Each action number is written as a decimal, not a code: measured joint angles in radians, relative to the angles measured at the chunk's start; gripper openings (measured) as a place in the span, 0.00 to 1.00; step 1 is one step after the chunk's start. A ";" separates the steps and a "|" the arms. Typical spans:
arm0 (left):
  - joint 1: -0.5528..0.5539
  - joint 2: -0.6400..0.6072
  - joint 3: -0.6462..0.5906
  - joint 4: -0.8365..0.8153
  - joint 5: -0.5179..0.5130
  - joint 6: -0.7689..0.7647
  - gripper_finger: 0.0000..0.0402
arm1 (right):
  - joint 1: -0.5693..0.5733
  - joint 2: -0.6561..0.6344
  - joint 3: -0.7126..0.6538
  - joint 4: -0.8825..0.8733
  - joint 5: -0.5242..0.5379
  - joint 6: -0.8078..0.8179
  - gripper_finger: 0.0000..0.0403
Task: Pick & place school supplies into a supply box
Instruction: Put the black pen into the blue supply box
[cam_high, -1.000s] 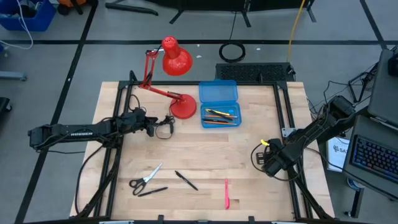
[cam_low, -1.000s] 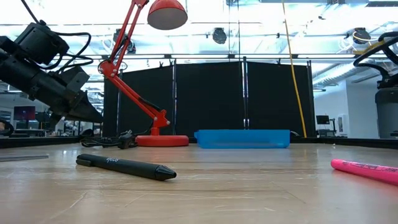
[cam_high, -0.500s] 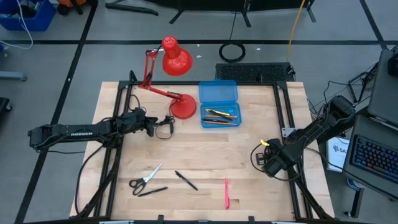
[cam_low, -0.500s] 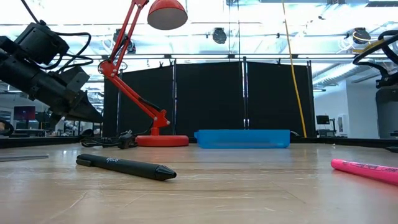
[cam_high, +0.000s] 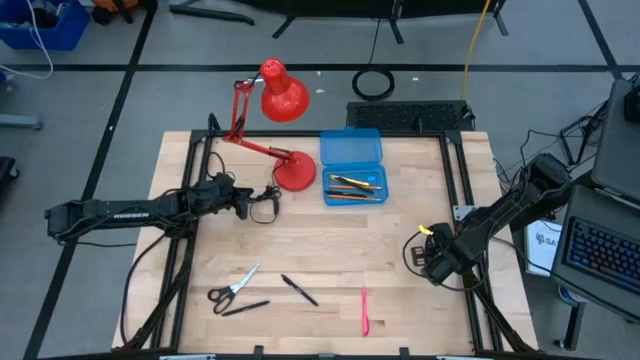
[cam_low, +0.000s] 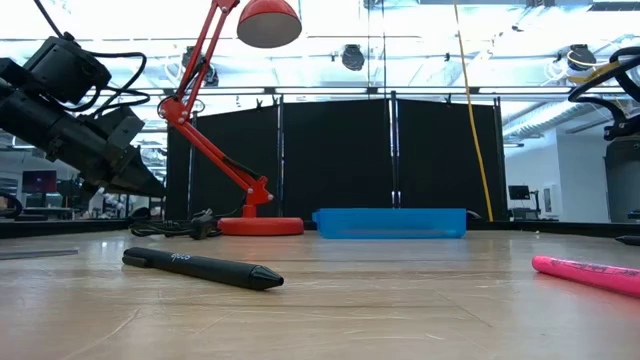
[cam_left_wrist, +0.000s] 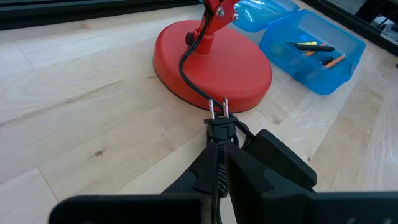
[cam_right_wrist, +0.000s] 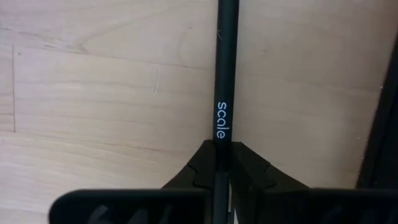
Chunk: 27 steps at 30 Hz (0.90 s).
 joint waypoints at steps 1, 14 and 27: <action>0.000 0.000 0.000 0.000 0.000 0.000 0.08 | 0.000 -0.007 0.000 -0.007 0.006 -0.003 0.03; 0.000 0.000 0.000 0.000 -0.002 0.004 0.08 | 0.000 -0.036 0.000 -0.030 0.053 0.006 0.03; 0.000 0.000 0.000 0.000 -0.002 0.005 0.08 | 0.000 -0.036 0.000 -0.022 0.084 -0.005 0.03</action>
